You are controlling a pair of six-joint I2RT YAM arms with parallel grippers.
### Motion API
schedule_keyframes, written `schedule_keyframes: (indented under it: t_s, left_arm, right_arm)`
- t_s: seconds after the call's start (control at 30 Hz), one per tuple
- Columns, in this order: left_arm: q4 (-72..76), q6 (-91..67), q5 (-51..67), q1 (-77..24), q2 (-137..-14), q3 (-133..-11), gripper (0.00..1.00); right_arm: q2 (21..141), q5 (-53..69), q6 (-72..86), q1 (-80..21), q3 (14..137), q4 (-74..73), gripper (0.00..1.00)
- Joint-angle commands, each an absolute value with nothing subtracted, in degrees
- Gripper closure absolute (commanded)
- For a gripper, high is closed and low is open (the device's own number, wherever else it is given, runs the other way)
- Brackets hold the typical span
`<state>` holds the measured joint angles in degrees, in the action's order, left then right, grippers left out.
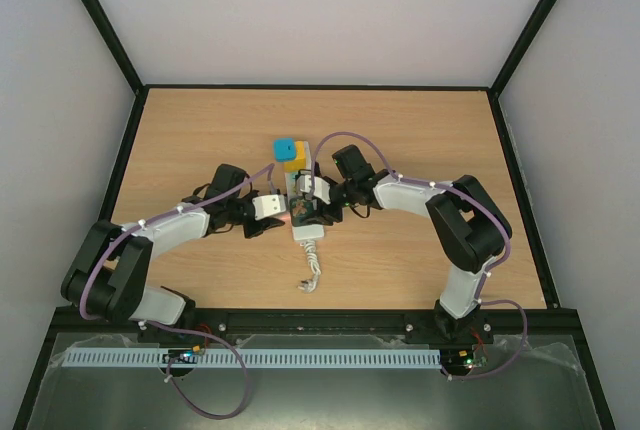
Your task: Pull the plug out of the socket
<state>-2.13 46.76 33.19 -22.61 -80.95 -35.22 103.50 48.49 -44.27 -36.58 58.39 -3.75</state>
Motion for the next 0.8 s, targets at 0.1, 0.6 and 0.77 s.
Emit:
schedule_keyframes:
  t_s: [0.1,0.6,0.77]
  left_arm:
    - [-3.38,48.21,32.87,-20.46,-80.88,-34.65,0.85]
    - [-5.57,51.52,31.20,-18.40,-79.42,-34.14,0.88]
    - [-6.05,52.20,31.11,-17.44,-78.84,-33.31,0.89]
  right_arm:
    - [104.32,44.80,-43.25,-37.44,57.02,-7.65,0.77]
    - [105.84,42.34,-43.86,-37.44,58.19,-9.66,0.83]
    - [105.91,42.14,-44.16,-37.35,58.44,-10.23,0.84]
